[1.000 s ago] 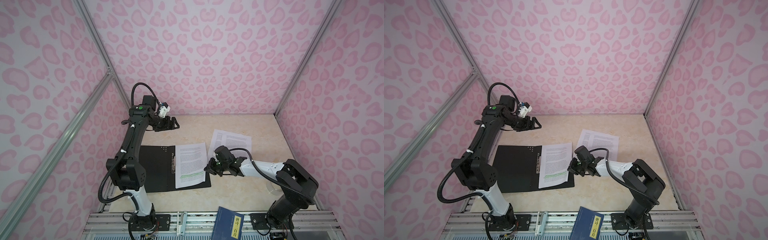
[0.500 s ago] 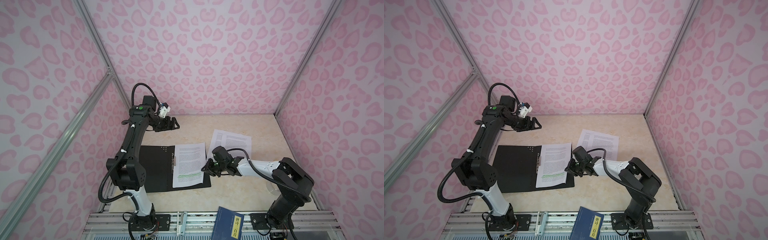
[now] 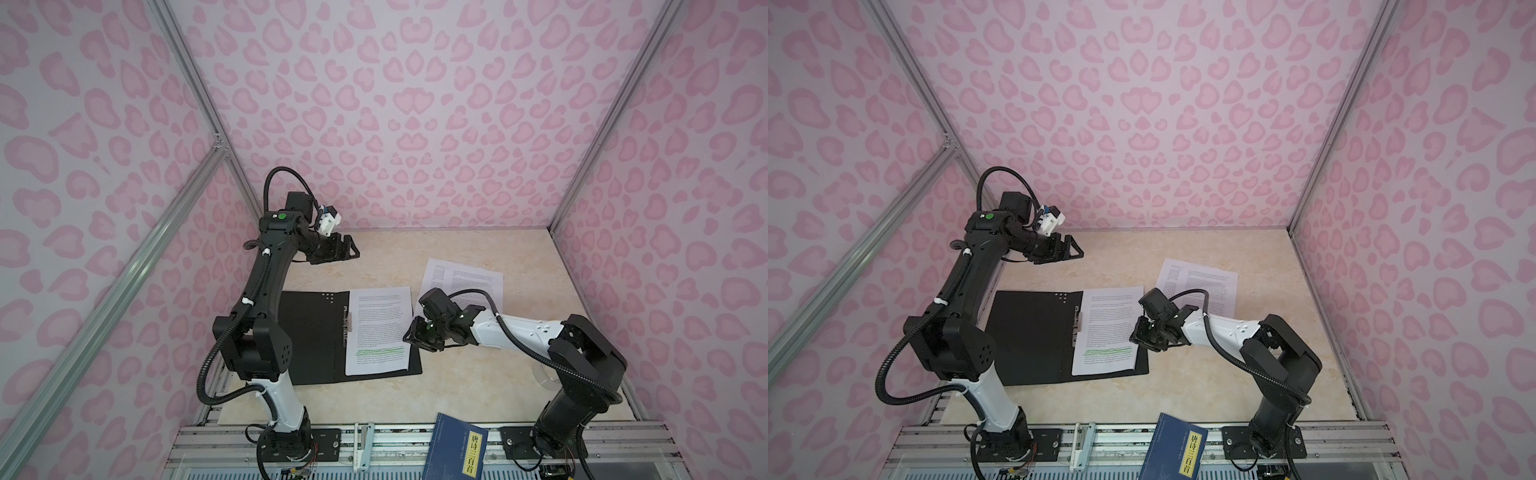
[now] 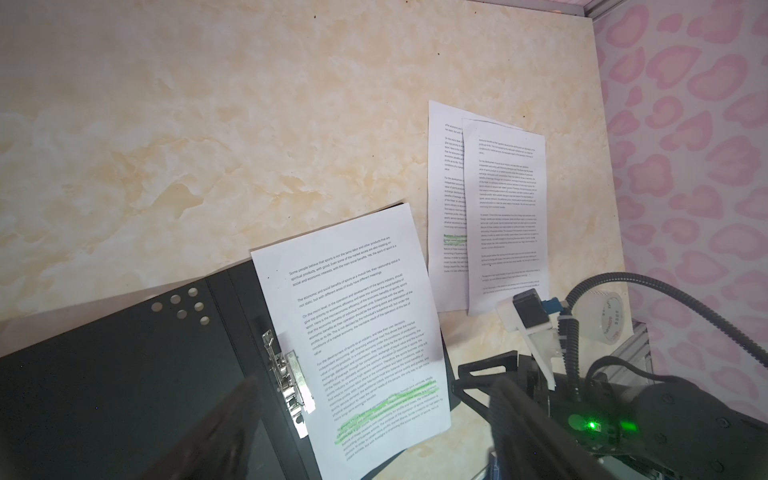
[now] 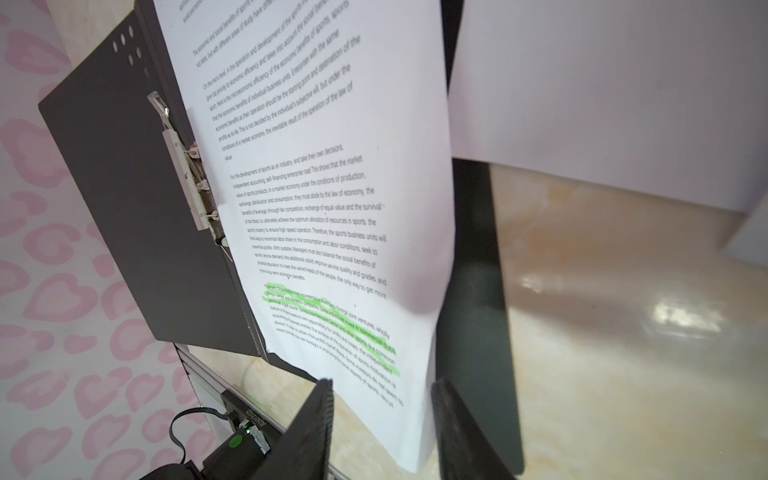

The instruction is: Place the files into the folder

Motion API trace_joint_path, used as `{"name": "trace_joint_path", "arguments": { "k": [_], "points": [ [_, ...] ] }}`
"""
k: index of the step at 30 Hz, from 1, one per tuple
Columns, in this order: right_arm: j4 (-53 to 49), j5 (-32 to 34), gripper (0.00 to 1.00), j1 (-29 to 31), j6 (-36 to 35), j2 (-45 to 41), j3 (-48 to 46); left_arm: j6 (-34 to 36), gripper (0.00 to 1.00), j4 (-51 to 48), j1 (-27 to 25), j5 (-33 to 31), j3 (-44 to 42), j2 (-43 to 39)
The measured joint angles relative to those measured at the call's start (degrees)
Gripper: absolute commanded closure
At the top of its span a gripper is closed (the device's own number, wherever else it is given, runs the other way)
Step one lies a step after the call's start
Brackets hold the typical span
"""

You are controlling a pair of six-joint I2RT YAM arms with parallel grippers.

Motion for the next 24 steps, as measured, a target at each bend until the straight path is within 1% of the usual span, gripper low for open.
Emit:
{"name": "trace_joint_path", "arguments": {
  "k": [5, 9, 15, 19, 24],
  "points": [
    [-4.2, 1.7, 0.58, -0.2, -4.1, -0.5, 2.2, 0.0, 0.12, 0.1, 0.0, 0.0, -0.6, 0.2],
    [-8.6, 4.4, 0.59, 0.5, -8.1, -2.8, 2.2, 0.7, 0.13, 0.1, -0.2, 0.9, -1.8, 0.3],
    [-12.2, 7.4, 0.61, 1.9, -12.5, -5.7, -1.6, 2.3, 0.14, 0.3, -2.5, 1.2, -3.7, 1.8],
    [-12.2, 7.6, 0.54, 5.1, -13.7, -6.0, -2.8, 2.6, 0.14, 0.9, -3.2, 1.1, -6.6, 1.7],
    [-12.1, 11.5, 0.50, 11.1, -14.6, -4.7, -1.8, 2.6, 0.14, 2.0, -3.6, 0.7, -7.5, 1.7]
  ]
}}
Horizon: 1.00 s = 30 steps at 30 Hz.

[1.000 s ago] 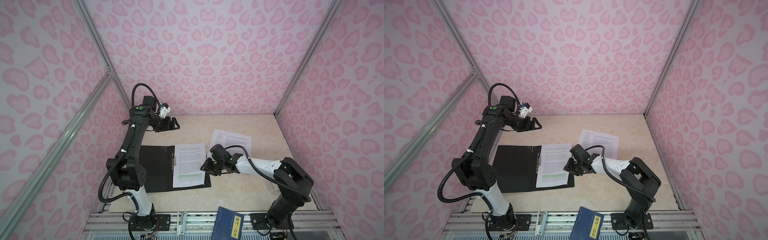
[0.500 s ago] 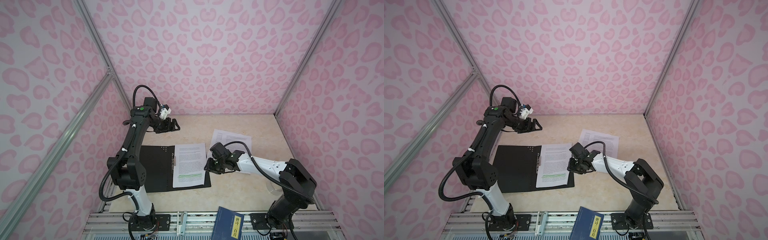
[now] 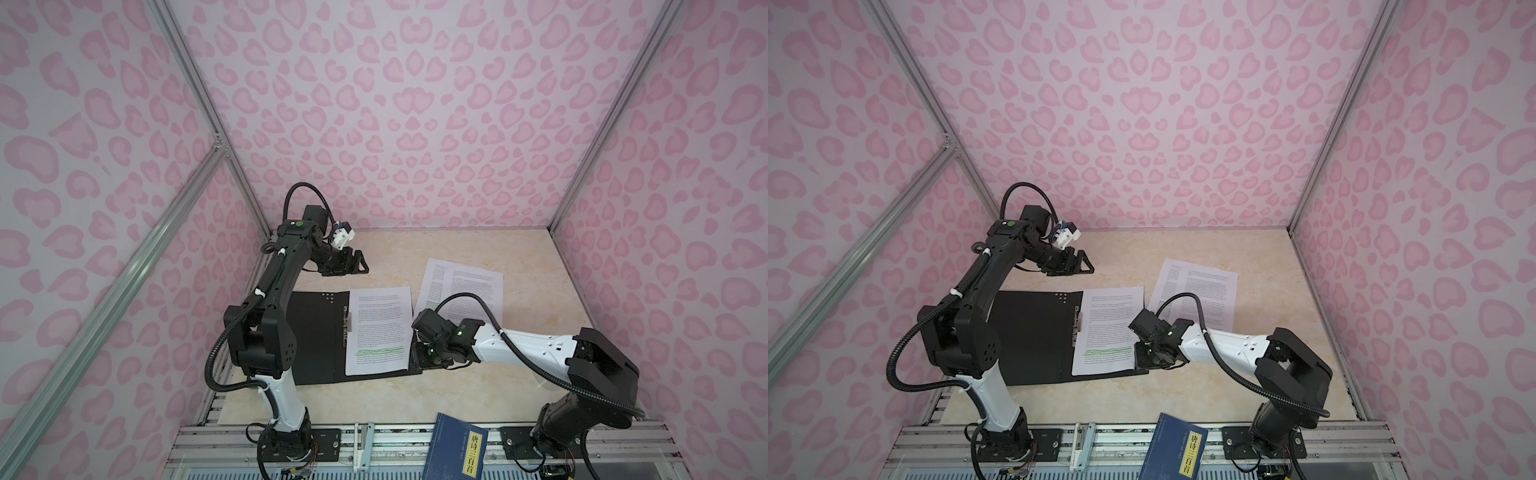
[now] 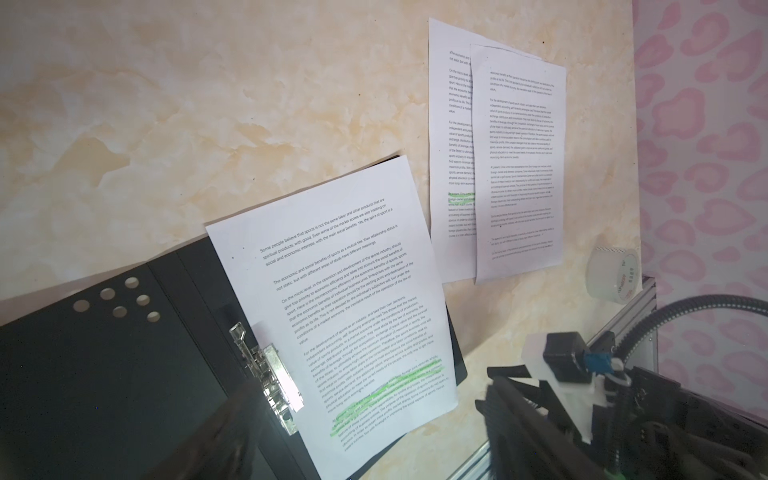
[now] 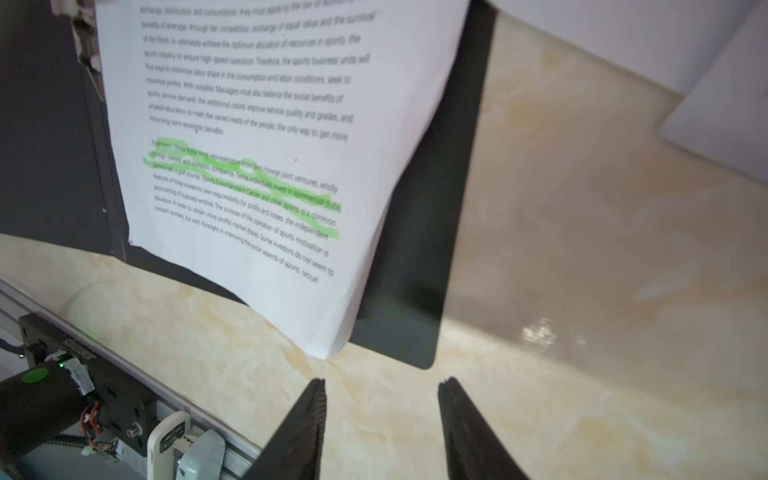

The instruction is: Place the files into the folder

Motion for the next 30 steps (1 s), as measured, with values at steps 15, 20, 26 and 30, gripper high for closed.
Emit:
{"name": "trace_joint_path", "arguments": {
  "k": [15, 20, 26, 30],
  "points": [
    [-3.0, 12.1, 0.48, 7.4, -1.7, 7.9, 3.5, -0.2, 0.14, 0.9, -1.4, -1.2, -0.8, -0.2],
    [-5.1, 15.1, 0.48, 9.4, -3.0, 10.9, 6.9, -0.4, 0.14, 1.0, -1.8, -1.6, -1.1, -0.5],
    [-7.4, 19.0, 0.48, 10.0, -3.1, 12.3, 8.3, -0.4, 0.14, 1.0, -2.2, -2.3, -1.1, -0.6],
    [-9.8, 22.6, 0.48, 10.1, -2.9, 12.2, 8.6, -0.5, 0.14, 1.0, -2.5, -2.4, -1.1, -0.6]
  ]
}}
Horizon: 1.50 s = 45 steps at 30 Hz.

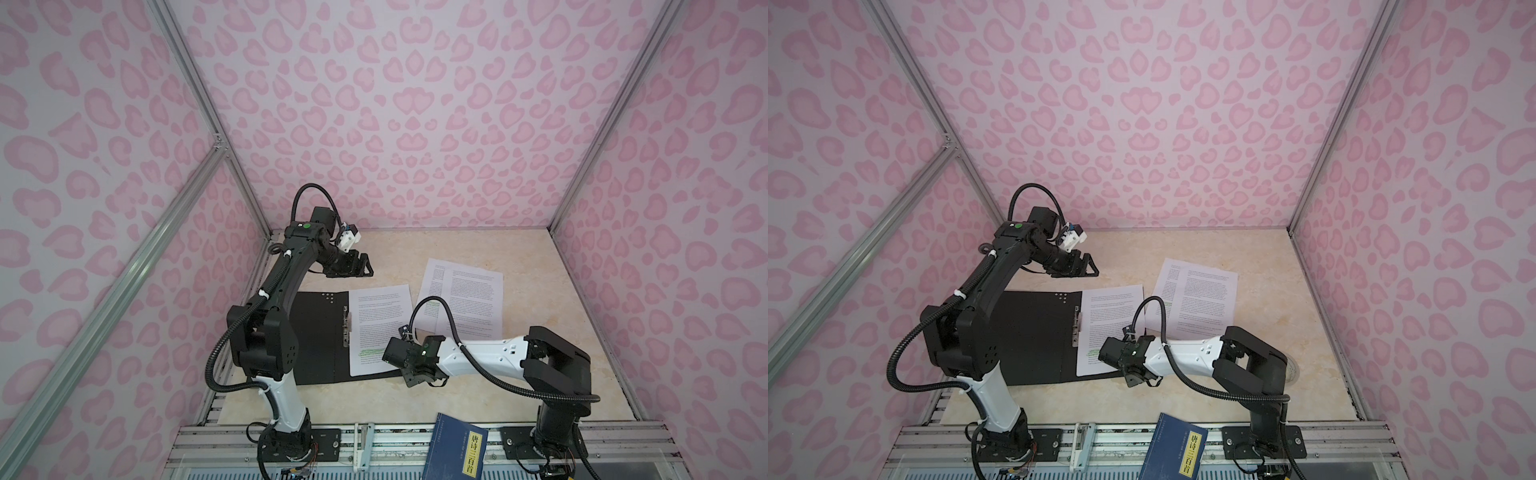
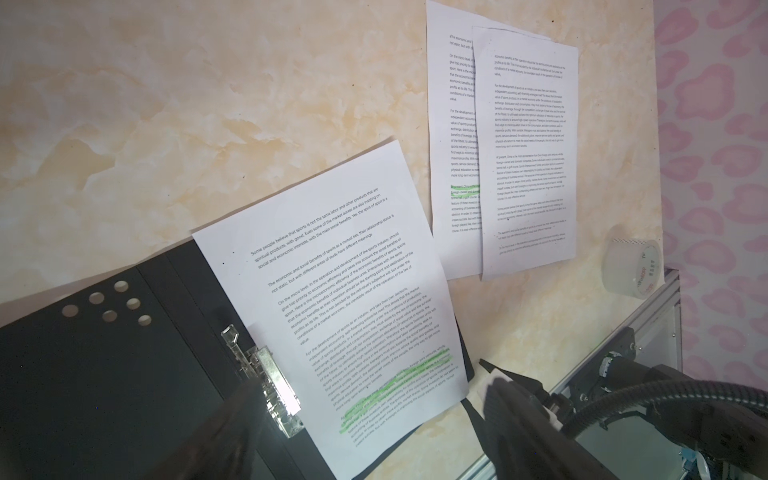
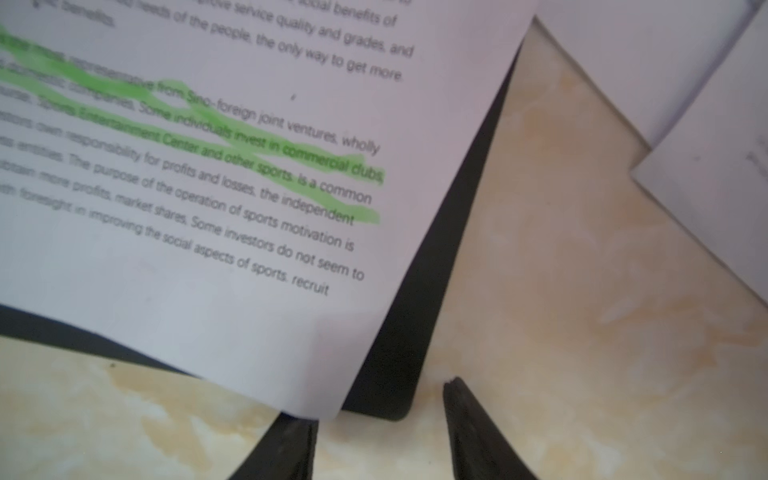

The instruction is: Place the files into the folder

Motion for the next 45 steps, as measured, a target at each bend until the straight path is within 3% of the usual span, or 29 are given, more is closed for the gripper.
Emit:
{"name": "trace_joint_path", "arguments": {
  "k": [14, 20, 28, 38, 45],
  "points": [
    [-7.3, 6.4, 0.51, 3.9, -1.6, 0.8, 4.4, 0.0, 0.14, 0.0, -0.2, -0.4, -0.1, 0.0],
    [-6.9, 5.7, 0.55, 2.9, -1.8, -6.4, 0.8, 0.0, 0.14, 0.0, -0.3, -0.4, -0.1, 0.0],
    [8.2, -6.9, 0.61, -7.9, -1.6, -15.2, -8.7, 0.0, 0.14, 0.0, -0.7, -0.9, -0.1, 0.0],
    [22.0, -21.9, 0.58, -13.4, 0.7, -12.7, -12.1, 0.0, 0.14, 0.1, -0.8, -1.3, -0.5, -0.2],
    [23.5, -27.7, 0.55, -20.1, -0.3, -12.8, -11.2, 0.5, 0.14, 0.1, -1.6, -1.3, -0.7, -0.2]
  ]
}}
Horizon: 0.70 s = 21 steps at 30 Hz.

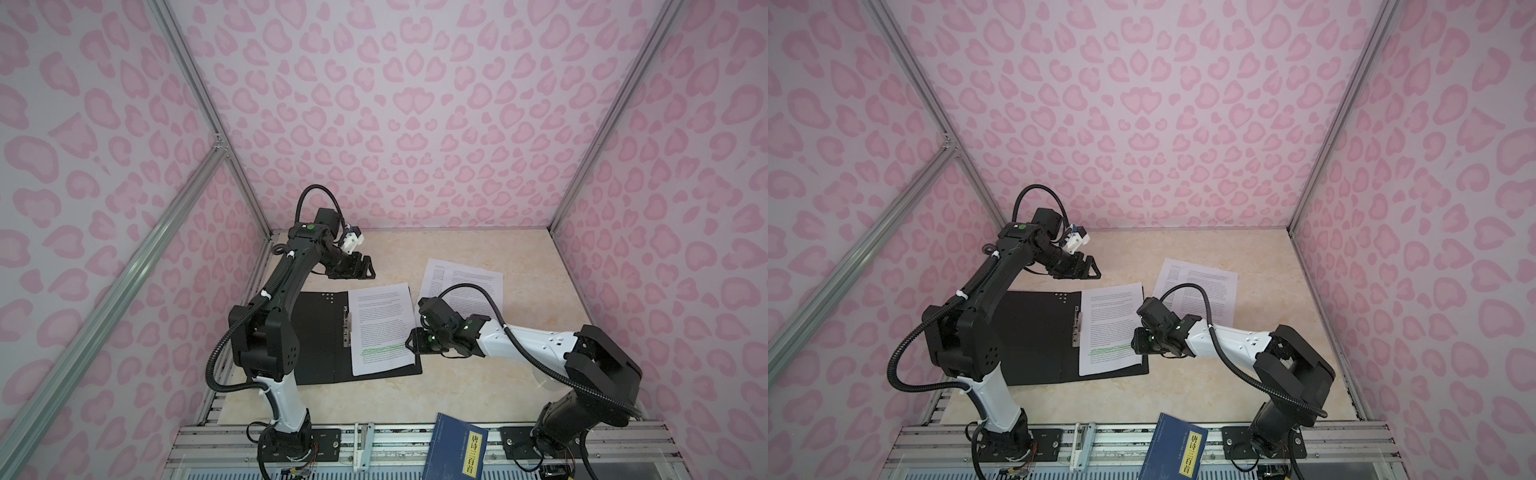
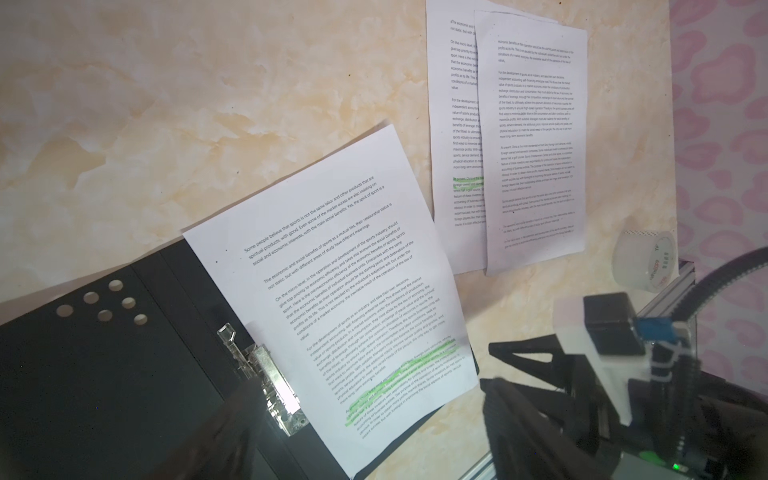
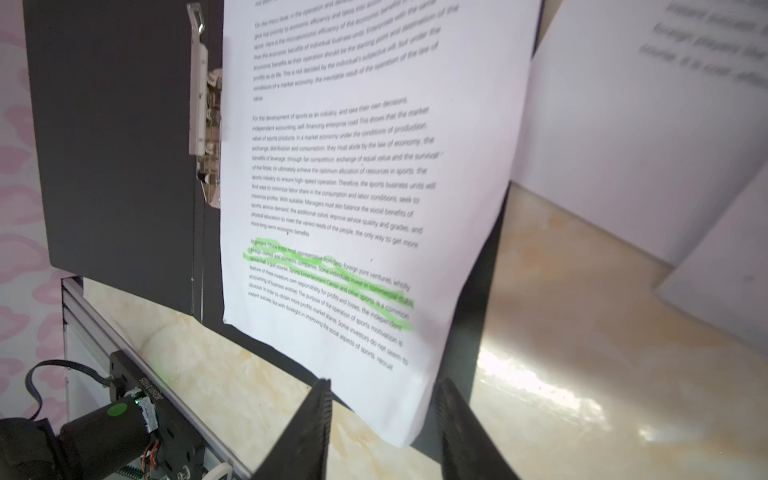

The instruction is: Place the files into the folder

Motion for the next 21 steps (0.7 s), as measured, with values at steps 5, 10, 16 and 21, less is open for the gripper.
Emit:
{"name": "trace_joint_path", "arguments": {
  "k": [5, 10, 16, 21],
  "points": [
    [1.1, -4.7, 0.53, -9.3, -3.4, 2.5, 2.8, 1.6, 0.14, 0.1, -1.8, 0.1, -1.1, 0.0],
    [3.8, -12.3, 0.53, -16.2, -6.8, 9.5, 7.5, 3.6, 0.14, 0.1, -3.6, 0.1, -3.0, 0.9],
    [6.5, -21.1, 0.53, -20.3, -9.0, 17.1, 11.6, 4.9, 0.15, 0.1, -5.0, 0.0, -4.9, 2.7],
    [7.7, -26.5, 0.53, -21.5, -10.1, 20.7, 14.2, 4.9, 0.15, 0.2, -6.2, 0.0, -5.7, 4.9]
  ]
}}
